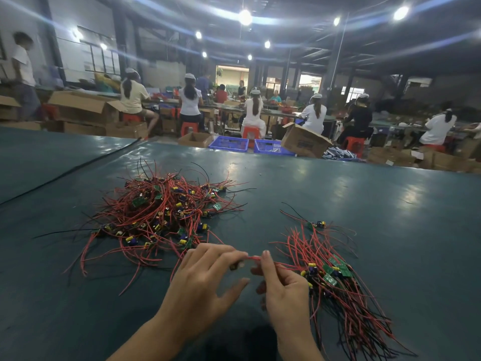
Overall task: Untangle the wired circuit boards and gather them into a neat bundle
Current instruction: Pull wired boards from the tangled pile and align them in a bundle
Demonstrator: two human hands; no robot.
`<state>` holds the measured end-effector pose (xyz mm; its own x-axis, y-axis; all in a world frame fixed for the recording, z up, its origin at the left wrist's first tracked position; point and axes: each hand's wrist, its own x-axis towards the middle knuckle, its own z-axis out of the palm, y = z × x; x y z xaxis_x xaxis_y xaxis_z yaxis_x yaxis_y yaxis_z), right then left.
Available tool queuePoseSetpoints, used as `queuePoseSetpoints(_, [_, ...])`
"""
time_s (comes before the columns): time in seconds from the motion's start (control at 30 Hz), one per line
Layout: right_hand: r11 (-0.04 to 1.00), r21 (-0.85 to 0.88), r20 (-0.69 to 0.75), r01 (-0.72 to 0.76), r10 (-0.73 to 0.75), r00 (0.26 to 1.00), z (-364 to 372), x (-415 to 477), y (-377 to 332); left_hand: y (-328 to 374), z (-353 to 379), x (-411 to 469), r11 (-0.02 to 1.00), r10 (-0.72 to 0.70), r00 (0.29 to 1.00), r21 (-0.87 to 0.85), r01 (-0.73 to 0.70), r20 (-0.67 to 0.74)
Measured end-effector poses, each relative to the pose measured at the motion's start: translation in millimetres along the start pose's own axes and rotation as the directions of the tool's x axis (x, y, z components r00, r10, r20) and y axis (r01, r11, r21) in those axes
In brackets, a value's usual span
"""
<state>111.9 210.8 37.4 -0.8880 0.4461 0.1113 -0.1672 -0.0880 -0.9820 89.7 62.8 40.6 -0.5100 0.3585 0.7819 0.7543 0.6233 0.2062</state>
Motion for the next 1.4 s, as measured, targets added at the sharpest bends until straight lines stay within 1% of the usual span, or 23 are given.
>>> queuePoseSetpoints(0.07, [0.997,0.073,-0.070,-0.029,0.034,0.997,-3,4,0,8,4,0,0.993,0.114,0.987,0.035,-0.111,-0.109])
queuePoseSetpoints(0.13, [0.996,0.086,-0.131,-0.031,0.042,0.990,-5,7,0,14,7,0,0.977,0.206,0.969,-0.030,-0.212,-0.137])
queuePoseSetpoints(0.17, [0.998,0.062,-0.163,-0.021,0.031,0.986,-6,8,1,15,8,-2,0.959,0.260,0.960,-0.086,-0.269,-0.103])
queuePoseSetpoints(0.2, [0.999,0.051,-0.199,-0.010,0.020,0.980,-7,10,2,15,8,-2,0.945,0.291,0.956,-0.146,-0.293,-0.034])
queuePoseSetpoints(0.23, [0.998,0.064,-0.230,0.001,0.014,0.973,-8,10,3,16,8,-3,0.942,0.284,0.955,-0.210,-0.262,0.081])
queuePoseSetpoints(0.27, [0.996,0.089,-0.254,0.015,0.009,0.967,-9,10,3,16,8,-4,0.948,0.232,0.946,-0.269,-0.168,0.228])
queuePoseSetpoints(0.3, [0.994,0.104,-0.268,0.033,-0.004,0.964,-9,9,4,16,10,-5,0.948,0.154,0.919,-0.315,-0.034,0.363])
queuePoseSetpoints(0.33, [0.993,0.104,-0.271,0.052,-0.023,0.962,-9,8,4,16,13,-7,0.931,0.080,0.884,-0.351,0.098,0.460])
queuePoseSetpoints(0.37, [0.993,0.094,-0.267,0.071,-0.043,0.963,-8,7,4,16,17,-10,0.903,0.004,0.862,-0.372,0.215,0.506])
queuePoseSetpoints(0.4, [0.993,0.085,-0.263,0.084,-0.059,0.963,-8,7,4,16,22,-12,0.868,-0.079,0.854,-0.385,0.312,0.514])
queuePoseSetpoints(0.43, [0.993,0.078,-0.256,0.093,-0.070,0.964,-7,6,4,16,25,-13,0.835,-0.154,0.846,-0.392,0.388,0.510])
queuePoseSetpoints(0.5, [0.993,0.061,-0.236,0.105,-0.088,0.968,-5,4,3,17,28,-13,0.778,-0.267,0.834,-0.402,0.482,0.483])
queuePoseSetpoints(0.57, [0.993,0.030,-0.218,0.113,-0.104,0.970,-4,2,3,20,27,-10,0.668,-0.361,0.820,-0.490,0.560,0.445])
queuePoseSetpoints(0.67, [0.994,0.023,-0.200,0.104,-0.098,0.975,-2,0,4,23,29,-5,0.411,-0.505,0.768,-0.673,0.615,0.393])
queuePoseSetpoints(0.8, [0.995,0.058,-0.139,0.077,-0.068,0.988,1,-4,3,23,30,-1,0.045,-0.624,0.650,-0.811,0.583,0.433])
queuePoseSetpoints(0.83, [0.996,0.065,-0.119,0.065,-0.057,0.991,1,-5,2,22,29,-1,-0.015,-0.629,0.633,-0.822,0.570,0.451])
queuePoseSetpoints(0.87, [0.996,0.074,-0.102,0.053,-0.045,0.994,1,-6,1,20,28,0,-0.046,-0.624,0.629,-0.825,0.563,0.464])
queuePoseSetpoints(0.9, [0.996,0.083,-0.087,0.042,-0.035,0.996,1,-6,1,19,27,0,-0.050,-0.614,0.633,-0.824,0.565,0.471])
queuePoseSetpoints(0.97, [0.995,0.093,-0.064,0.022,-0.016,0.998,1,-7,0,18,25,0,-0.015,-0.587,0.655,-0.815,0.579,0.476])
queuePoseSetpoints(1.13, [0.995,0.093,-0.063,0.024,-0.018,0.998,2,-8,1,19,21,2,0.134,-0.597,0.682,-0.786,0.603,0.422])
queuePoseSetpoints(1.2, [0.996,0.084,-0.051,0.040,-0.036,0.998,2,-8,3,20,22,2,0.172,-0.597,0.692,-0.778,0.604,0.406])
queuePoseSetpoints(1.33, [0.996,0.090,0.102,0.022,-0.032,0.994,9,-10,8,19,20,1,0.199,-0.588,0.691,-0.753,0.627,0.420])
queuePoseSetpoints(1.4, [0.996,0.091,0.143,0.019,-0.032,0.989,12,-11,10,18,20,2,0.204,-0.595,0.676,-0.732,0.649,0.434])
